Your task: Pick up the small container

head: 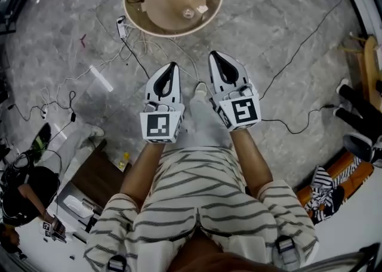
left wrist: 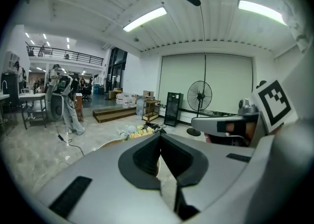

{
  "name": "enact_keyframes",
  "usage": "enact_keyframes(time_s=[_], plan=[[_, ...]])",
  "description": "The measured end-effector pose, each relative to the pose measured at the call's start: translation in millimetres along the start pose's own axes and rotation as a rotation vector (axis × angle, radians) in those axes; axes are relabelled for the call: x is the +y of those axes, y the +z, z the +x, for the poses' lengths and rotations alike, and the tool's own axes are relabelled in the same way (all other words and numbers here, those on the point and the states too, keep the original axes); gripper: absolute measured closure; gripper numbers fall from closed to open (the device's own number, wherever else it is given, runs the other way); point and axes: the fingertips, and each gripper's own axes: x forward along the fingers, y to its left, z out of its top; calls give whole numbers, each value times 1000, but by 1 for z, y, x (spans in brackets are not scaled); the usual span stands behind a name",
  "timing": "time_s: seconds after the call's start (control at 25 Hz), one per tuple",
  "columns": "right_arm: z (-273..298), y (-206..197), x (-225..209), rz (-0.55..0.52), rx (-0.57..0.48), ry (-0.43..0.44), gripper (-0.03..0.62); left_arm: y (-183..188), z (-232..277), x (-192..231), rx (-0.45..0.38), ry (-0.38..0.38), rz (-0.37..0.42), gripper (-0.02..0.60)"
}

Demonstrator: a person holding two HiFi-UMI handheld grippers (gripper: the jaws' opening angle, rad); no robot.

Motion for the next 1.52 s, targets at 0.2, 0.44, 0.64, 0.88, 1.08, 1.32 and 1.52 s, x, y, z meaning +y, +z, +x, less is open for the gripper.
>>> enact_keyframes(time_s=[0.2,0.44,0.64,0.88,1.08,1.32,1.52], plan=[[39,-25,-1,6,13,-9,588,-23,24,22,0,-27,-19,583],[86,-59,-7,18,48,-46,588,-53,63,53,29,-85,-22,583],[124,-97,-20,41,69,-69,588,-81,95,74,47,-110,-16,583],[166,-144,-45,53,90,-104,588,-114,133,93,68,-131,-29,583],[192,-188,-63,60,119,-113,569,-142,157,105,97,-137,-54,583],[219,-233,-84,51,145,-109,494,-170,177,109,120,-138,-67,583],[242,-267,-98,58,179,-107,419,-191,190,114,144,-133,-79,583]])
